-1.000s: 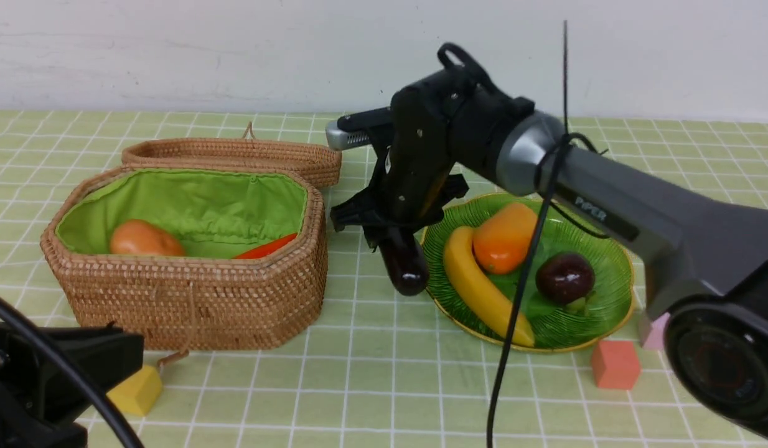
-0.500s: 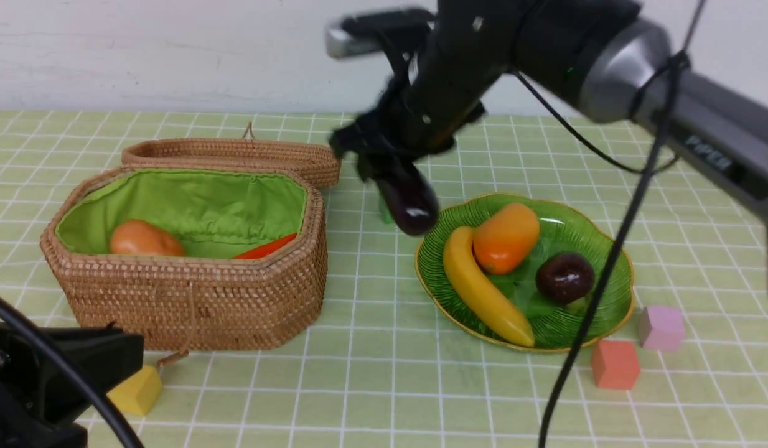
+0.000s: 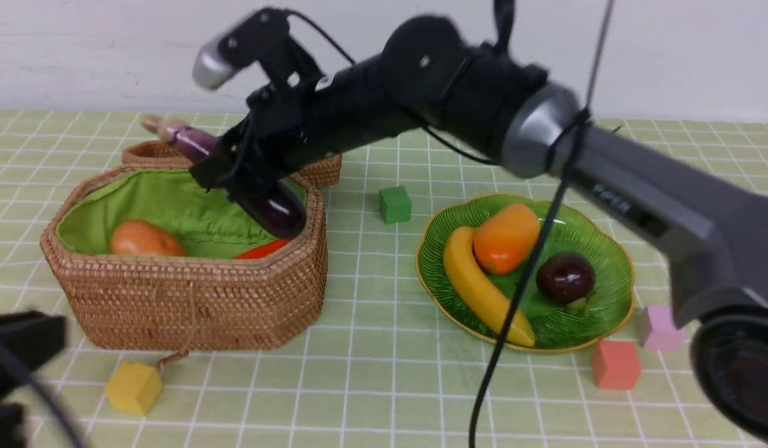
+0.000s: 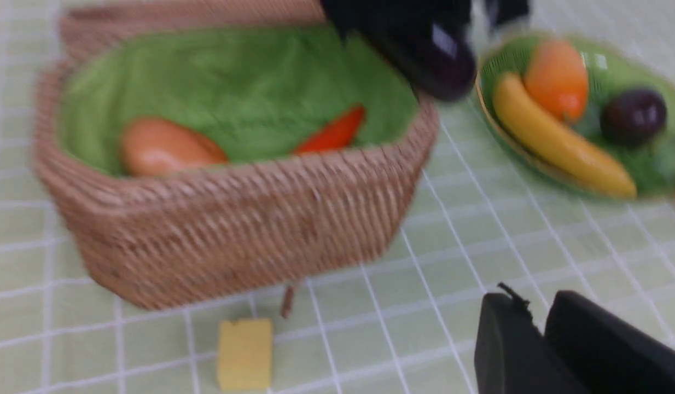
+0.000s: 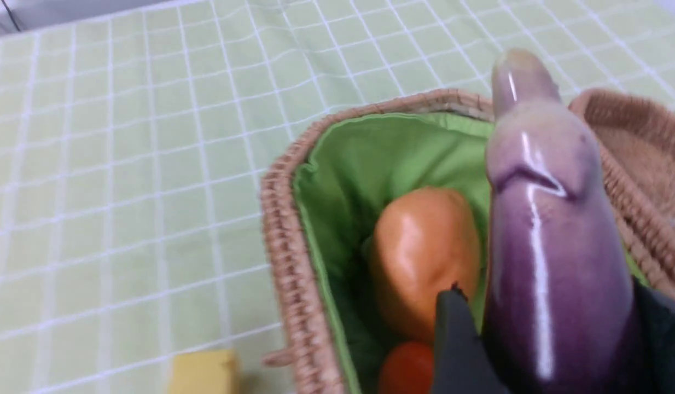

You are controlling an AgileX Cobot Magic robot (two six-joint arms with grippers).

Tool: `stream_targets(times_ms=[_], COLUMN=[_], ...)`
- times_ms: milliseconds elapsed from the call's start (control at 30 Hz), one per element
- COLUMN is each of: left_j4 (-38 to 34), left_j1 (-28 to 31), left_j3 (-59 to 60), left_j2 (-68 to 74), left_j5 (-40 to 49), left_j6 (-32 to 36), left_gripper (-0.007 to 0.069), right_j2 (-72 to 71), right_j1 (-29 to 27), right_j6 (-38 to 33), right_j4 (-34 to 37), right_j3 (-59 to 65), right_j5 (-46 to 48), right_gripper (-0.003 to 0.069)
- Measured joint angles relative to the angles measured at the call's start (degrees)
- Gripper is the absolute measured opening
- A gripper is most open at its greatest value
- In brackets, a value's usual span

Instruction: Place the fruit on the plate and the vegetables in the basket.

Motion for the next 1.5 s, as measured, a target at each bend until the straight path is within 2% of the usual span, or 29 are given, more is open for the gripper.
stream_targets(times_ms=[167,367,567,733,833,967,1067,1133,1200,1233,1300,1333,1400,1433,1500], left_j4=[3.3,3.7,3.7,3.7,3.7,4.5,4.5,4.5,4.6,4.6,4.6,4.7,4.7,4.7,4.3], left_j1=[0.0,0.0,0.0,0.0,0.0,0.0,0.0,0.0,0.0,0.0,0.0,0.0,0.0,0.0,0.0], left_j3=[0.0,0.2,0.4,0.4,0.4,0.4,0.4,0.4,0.4,0.4,0.4,0.4,1.3,1.4,2.2], left_j2=[-5.7,-6.5,-6.5,-6.5,-6.5,-6.5,-6.5,-6.5,-6.5,-6.5,-6.5,-6.5,-6.5,-6.5,-6.5], left_j5=[0.0,1.6,1.7,1.3,1.3,1.2,1.1,1.0,1.0,1.0,0.8,0.8,-0.7,-1.1,-2.4], left_j6=[-4.1,-4.6,-4.8,-4.8,-4.8,-4.8,-4.8,-4.8,-4.8,-4.8,-4.7,-4.7,-4.1,-4.1,-3.9], left_gripper=[0.0106,0.0106,0.0106,0.0106,0.0108,0.0109,0.0111,0.0111,0.0111,0.0111,0.0112,0.0112,0.0112,0.0112,0.0112], right_j2=[1.3,2.7,4.0,4.0,4.0,2.9,1.1,-2.4,-6.1,-6.5,-11.8,-12.5,-16.7,-16.7,-18.6], right_j1=[0.4,1.3,2.6,2.7,2.7,2.7,2.7,2.7,2.5,2.5,1.9,1.9,1.5,1.5,1.5], right_j6=[-3.9,-5.9,-12.4,-13.4,-13.4,-13.4,-12.7,-6.9,1.4,2.4,18.5,19.7,33.2,34.0,39.9], right_j4=[3.2,5.1,5.4,5.8,5.8,5.1,3.4,-0.4,-5.3,-5.9,-16.2,-17.0,-28.3,-29.0,-34.7], right_j3=[0.0,0.0,0.0,0.0,0.0,0.0,0.0,0.0,0.0,0.0,0.0,0.0,-0.1,-0.1,-0.1], right_j5=[-4.8,-9.2,-10.3,-13.0,-13.2,-9.4,-5.3,0.8,6.9,7.6,17.9,19.6,29.0,29.0,31.6], right_gripper=[0.0358,0.0358,0.0358,0.0360,0.0402,0.0559,0.0603,0.0611,0.0584,0.0580,0.0492,0.0484,0.0358,0.0347,0.0245])
